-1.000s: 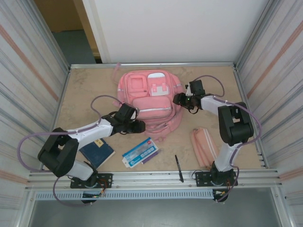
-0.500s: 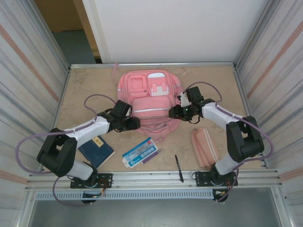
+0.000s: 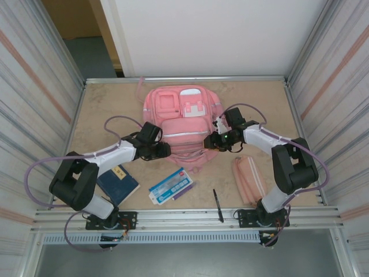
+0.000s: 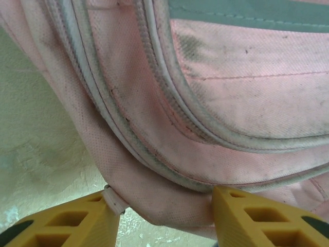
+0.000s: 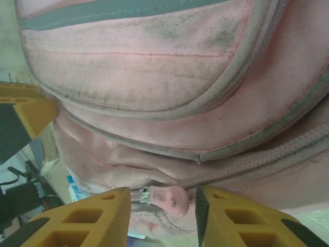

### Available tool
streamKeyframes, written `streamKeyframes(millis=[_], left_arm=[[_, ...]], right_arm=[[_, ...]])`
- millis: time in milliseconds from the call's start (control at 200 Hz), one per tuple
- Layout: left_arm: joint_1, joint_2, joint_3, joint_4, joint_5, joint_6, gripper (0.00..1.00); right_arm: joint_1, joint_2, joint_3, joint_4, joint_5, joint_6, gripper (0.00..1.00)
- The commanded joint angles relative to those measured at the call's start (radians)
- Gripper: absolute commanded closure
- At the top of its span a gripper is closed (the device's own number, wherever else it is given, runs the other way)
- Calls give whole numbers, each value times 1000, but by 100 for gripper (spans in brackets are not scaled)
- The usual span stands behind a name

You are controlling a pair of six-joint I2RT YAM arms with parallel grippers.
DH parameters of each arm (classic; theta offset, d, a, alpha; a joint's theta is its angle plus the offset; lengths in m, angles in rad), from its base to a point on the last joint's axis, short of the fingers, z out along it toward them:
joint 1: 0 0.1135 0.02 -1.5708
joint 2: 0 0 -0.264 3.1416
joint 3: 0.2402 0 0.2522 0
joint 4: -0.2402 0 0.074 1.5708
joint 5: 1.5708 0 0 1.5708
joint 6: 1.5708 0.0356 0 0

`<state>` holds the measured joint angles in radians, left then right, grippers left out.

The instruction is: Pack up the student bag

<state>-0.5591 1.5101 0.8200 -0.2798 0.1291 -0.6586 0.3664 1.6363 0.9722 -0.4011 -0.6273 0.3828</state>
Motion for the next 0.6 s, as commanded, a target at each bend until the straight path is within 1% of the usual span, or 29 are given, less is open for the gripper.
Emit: streamKeyframes(millis=[0, 165, 236, 396, 421, 536, 596], left_arm=[[-16, 14, 40, 25, -28, -13, 53], [-27, 42, 54, 28, -22, -19, 56], [-32, 45, 58, 33, -26, -22, 56], [-34, 48, 62, 28, -23, -23, 56], [-33, 44, 60, 28, -22, -25, 56], [-34, 38, 57, 25, -23, -18, 56], [-34, 38, 62, 13, -23, -13, 57]], right_arm=[[11, 12, 18, -27, -52, -22, 63], [15, 19, 14, -28, -64, -30, 64], [18, 23, 17, -29, -71, -34, 67], [24, 33, 18, -35, -59, -45, 68], [24, 34, 18, -36, -56, -48, 70], [31, 36, 22, -43, -34, -66, 72], [31, 41, 28, -57, -13, -72, 77]])
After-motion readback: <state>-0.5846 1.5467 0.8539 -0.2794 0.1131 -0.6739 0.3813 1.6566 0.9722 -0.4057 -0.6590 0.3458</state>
